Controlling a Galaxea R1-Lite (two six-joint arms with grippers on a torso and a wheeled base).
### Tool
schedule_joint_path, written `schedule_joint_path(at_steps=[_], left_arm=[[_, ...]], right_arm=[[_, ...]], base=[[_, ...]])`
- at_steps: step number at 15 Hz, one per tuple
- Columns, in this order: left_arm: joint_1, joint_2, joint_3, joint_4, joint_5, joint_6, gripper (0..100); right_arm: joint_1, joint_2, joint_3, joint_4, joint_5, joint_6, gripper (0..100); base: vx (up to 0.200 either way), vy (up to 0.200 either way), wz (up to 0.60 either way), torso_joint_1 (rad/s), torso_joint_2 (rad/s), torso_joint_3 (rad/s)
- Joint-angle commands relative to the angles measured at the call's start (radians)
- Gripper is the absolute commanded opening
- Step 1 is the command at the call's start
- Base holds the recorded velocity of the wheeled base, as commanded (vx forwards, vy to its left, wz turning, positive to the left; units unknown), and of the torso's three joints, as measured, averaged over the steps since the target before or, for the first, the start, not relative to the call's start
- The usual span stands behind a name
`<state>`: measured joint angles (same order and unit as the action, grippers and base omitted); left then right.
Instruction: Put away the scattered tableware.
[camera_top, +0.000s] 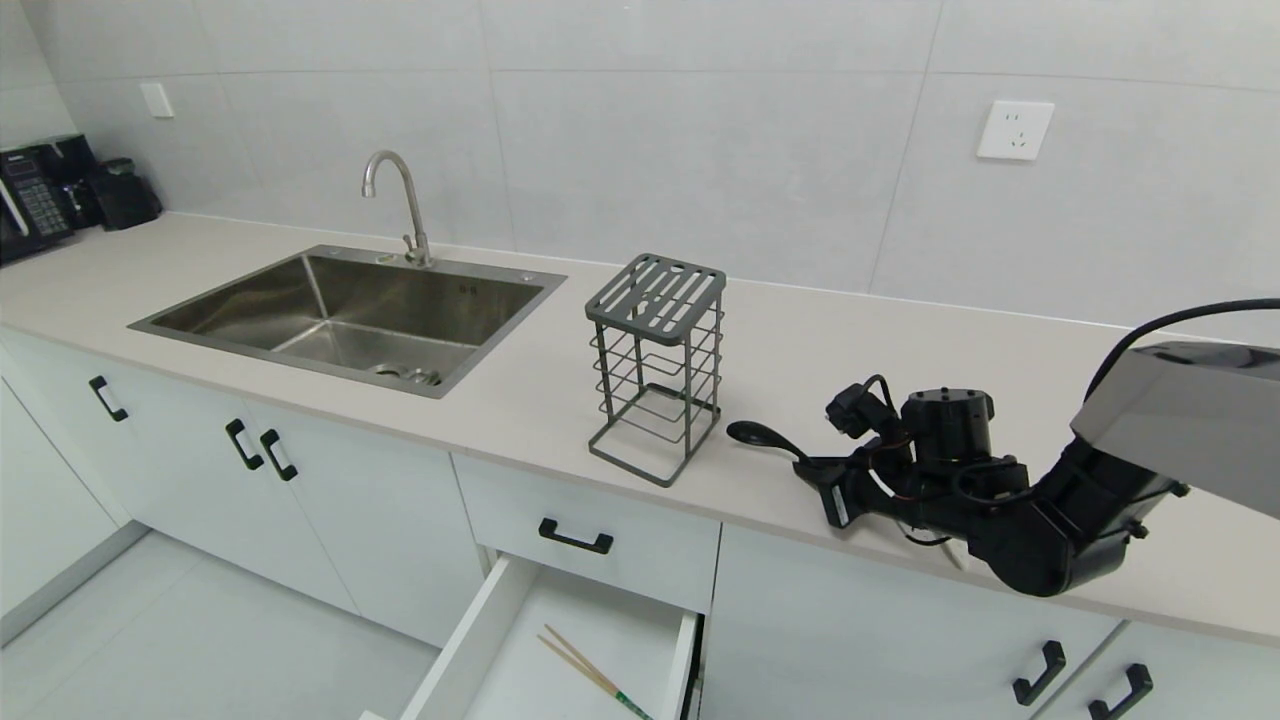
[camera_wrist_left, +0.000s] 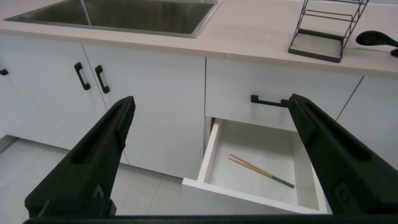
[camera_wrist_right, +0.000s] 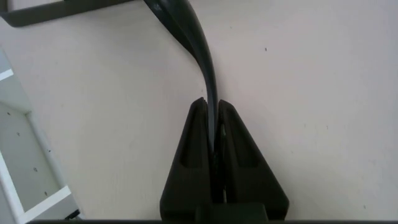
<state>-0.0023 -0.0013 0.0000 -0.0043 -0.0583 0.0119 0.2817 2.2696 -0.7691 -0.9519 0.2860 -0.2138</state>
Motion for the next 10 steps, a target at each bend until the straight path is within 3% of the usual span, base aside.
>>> schedule_joint_path(at_steps=[1,6,10], left_arm=[[0.001,0.001,0.0,0.0,0.0,0.0,100],[0.001,0.001,0.0,0.0,0.0,0.0,100],[0.001,0.001,0.0,0.0,0.0,0.0,100]], right_arm=[[-0.012,-0.056,0.033,-0.013,0.001,-0.002,0],[0.013,-0.153,0.094,-0.014,-0.002,-0.006,0],[0.119,-0.257,0.18,-0.016,-0.004,0.002,0]], base=[[0.0,0.0,0.0,0.0,0.0,0.0],[0.0,0.0,0.0,0.0,0.0,0.0],[0.0,0.0,0.0,0.0,0.0,0.0]])
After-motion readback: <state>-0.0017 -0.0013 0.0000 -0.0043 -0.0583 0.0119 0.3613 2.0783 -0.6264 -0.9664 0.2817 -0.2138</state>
